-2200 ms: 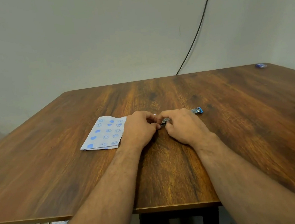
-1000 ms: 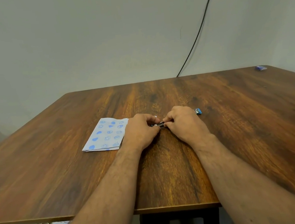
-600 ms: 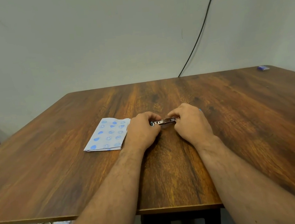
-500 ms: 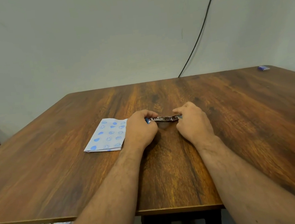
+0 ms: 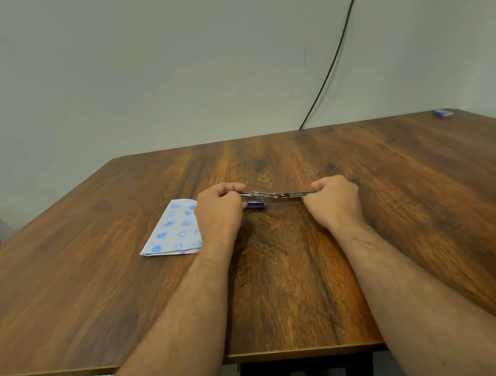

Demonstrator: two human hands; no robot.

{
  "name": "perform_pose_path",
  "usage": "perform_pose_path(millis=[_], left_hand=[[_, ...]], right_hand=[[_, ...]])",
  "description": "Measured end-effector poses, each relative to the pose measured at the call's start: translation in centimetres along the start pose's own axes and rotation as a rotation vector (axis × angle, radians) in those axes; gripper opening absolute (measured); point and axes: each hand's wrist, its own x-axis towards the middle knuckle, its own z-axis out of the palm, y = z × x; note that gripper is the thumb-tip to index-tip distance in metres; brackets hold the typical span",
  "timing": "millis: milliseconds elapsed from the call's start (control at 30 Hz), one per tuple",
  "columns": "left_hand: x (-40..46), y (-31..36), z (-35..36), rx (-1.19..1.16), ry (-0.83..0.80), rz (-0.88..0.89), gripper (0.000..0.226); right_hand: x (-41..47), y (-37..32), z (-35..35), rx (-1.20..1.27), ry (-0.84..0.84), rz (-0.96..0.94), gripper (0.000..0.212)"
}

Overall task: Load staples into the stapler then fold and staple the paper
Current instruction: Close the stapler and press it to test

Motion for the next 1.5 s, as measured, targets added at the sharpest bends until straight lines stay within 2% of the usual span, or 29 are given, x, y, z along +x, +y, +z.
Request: perform_pose_path(millis=[233,333,467,633,733,833,1067,1233,1367,1433,1500], left_hand=[[-0.1,0.6,-0.3,-0.173,0.036,-0.062,0.034],[-0.5,0.8,-0.2,-0.223,0.02,-0.017,0.038],[-0.5,0.7,-0.1,-0.272,0.008,0.066,0.037],[-0.7,0.6,0.0,-0.277,-0.039,0.195,0.031],[-0.7,0.4,0.2,-0.269,-0.095,0.267,0.028],[-0.9,0.3,0.3,-0.282,-0.153,0.289,0.027],[-1.4,0.4,0.3,-0.304,-0.257,0.336,0.019],[-1.7,0.6,0.2,-0.267,-0.297,0.353,0.009],[-1.6,0.5,0.2,-0.219,-0.287,0.336,0.011],[-1.5,0.5,0.2,-0.205,-0.27,0.337,0.012],[-1.4,0.6,0.2,-0.202,-0.26,0.335,0.012]], right_hand=[[0.3,0.1,0.6,0.253,0.008,-0.018,0.02],[0.4,0.2,-0.1,0.547,0.014,0.031,0.034],[0.3,-0.2,-0.6,0.936,-0.031,0.094,0.034],[0.2,-0.8,-0.4,1.109,-0.104,0.104,0.048],[0.1,-1.2,-0.6,1.2,-0.138,0.156,0.039],[-0.1,-1.3,-0.4,1.182,-0.228,0.131,0.029],[-0.9,-1.5,0.6,0.94,-0.436,-0.069,0.03],[-1.2,-1.5,0.3,0.866,-0.449,-0.123,0.023],[-0.9,-1.3,0.6,0.868,-0.473,-0.053,0.029],[-0.8,-1.1,0.8,0.736,-0.45,-0.1,0.03],[-1.1,-1.0,0.9,0.499,-0.396,-0.271,0.028]])
